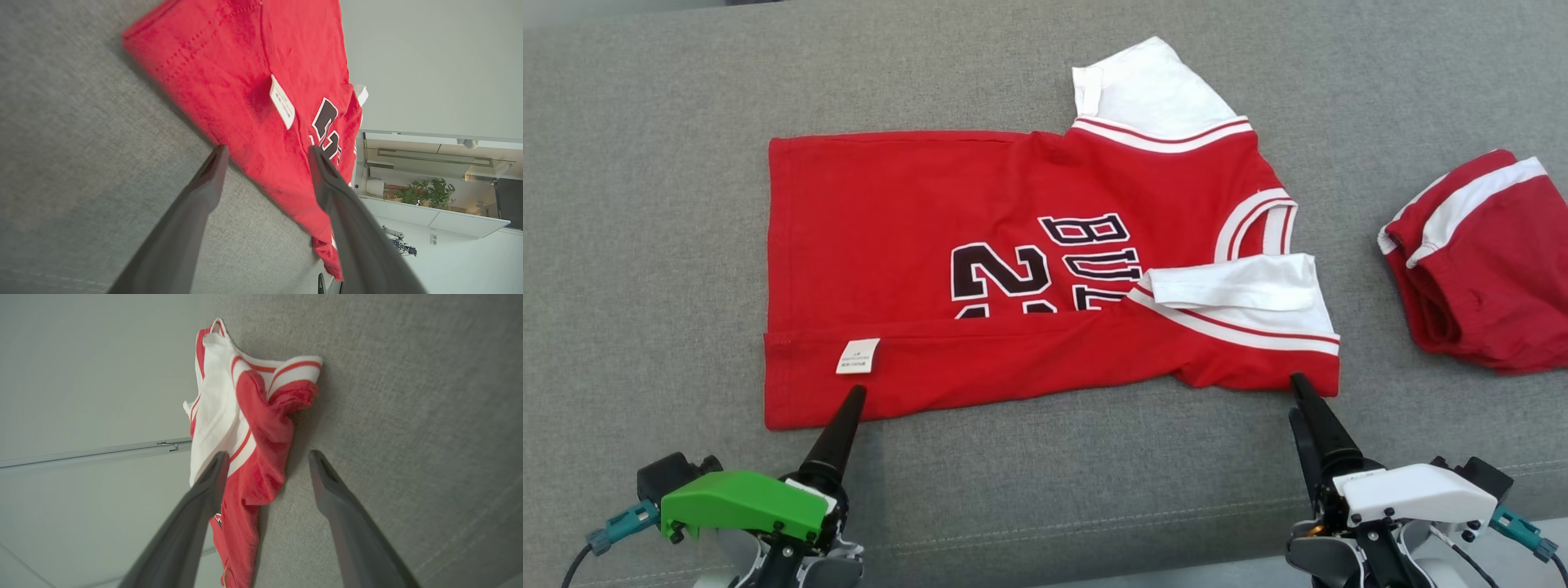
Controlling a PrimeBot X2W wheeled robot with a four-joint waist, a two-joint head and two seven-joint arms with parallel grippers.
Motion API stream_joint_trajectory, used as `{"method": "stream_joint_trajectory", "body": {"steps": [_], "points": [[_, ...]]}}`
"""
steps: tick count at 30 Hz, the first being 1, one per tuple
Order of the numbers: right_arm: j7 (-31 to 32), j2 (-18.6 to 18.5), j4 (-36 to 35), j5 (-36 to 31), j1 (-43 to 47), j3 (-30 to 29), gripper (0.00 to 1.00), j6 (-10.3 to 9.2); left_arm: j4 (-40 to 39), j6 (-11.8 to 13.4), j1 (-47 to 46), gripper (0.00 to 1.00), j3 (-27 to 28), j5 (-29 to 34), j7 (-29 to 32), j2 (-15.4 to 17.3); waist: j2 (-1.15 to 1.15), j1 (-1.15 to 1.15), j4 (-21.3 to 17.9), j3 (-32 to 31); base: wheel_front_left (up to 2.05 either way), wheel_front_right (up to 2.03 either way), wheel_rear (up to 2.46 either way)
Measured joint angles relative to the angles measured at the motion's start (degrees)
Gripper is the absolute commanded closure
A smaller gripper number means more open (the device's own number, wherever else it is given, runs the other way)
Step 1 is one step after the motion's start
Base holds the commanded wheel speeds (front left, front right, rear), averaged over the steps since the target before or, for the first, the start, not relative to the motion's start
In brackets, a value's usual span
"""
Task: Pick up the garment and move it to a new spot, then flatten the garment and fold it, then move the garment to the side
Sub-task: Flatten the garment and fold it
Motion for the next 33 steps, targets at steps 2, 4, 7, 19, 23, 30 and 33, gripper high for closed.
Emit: {"method": "stream_joint_trajectory", "body": {"steps": [2,4,7,19,23,30,33], "points": [[-0.42,-0.09,0.03,0.01,0.40,-0.84,0.00,0.01,0.19,0.00,0.18,0.00,-0.48,-0.22,0.02,-0.01,0.00,0.00,0.02,0.25,0.00,0.00,0.00],[-1.14,-0.24,0.15,-0.04,0.40,-1.82,0.00,0.00,1.37,0.00,0.23,0.00,-0.69,-0.21,0.09,0.08,0.00,0.00,0.19,0.47,0.00,0.00,0.00],[-1.57,-0.33,0.11,-0.09,0.22,-2.91,0.00,0.00,3.54,0.00,0.34,0.00,-0.57,-0.21,0.07,0.60,0.00,0.00,0.56,0.87,0.00,0.00,0.00],[-1.80,-0.70,1.87,-0.45,-3.56,-3.41,0.00,-0.01,7.48,-0.01,-3.27,0.00,0.33,-0.21,-0.01,-0.99,0.00,0.00,1.92,1.42,0.00,0.00,0.00],[-1.75,-0.77,2.52,-0.53,-3.77,-3.24,0.43,-0.01,9.12,-0.08,-3.77,0.03,0.40,-0.21,-0.02,-1.19,0.00,0.00,1.84,1.43,0.00,0.00,0.00],[-1.71,-1.00,3.46,-0.96,-4.24,-3.07,0.72,-0.02,10.98,-0.83,-5.33,0.84,1.29,-0.24,-1.16,-2.43,0.00,0.00,1.53,1.63,0.00,0.00,0.00],[-1.45,-1.18,3.77,-1.18,-4.77,-2.88,1.00,-0.02,11.55,-1.41,-6.03,1.00,1.42,-0.24,-1.30,-2.88,0.00,0.00,1.42,1.74,0.00,0.00,0.00]]}}
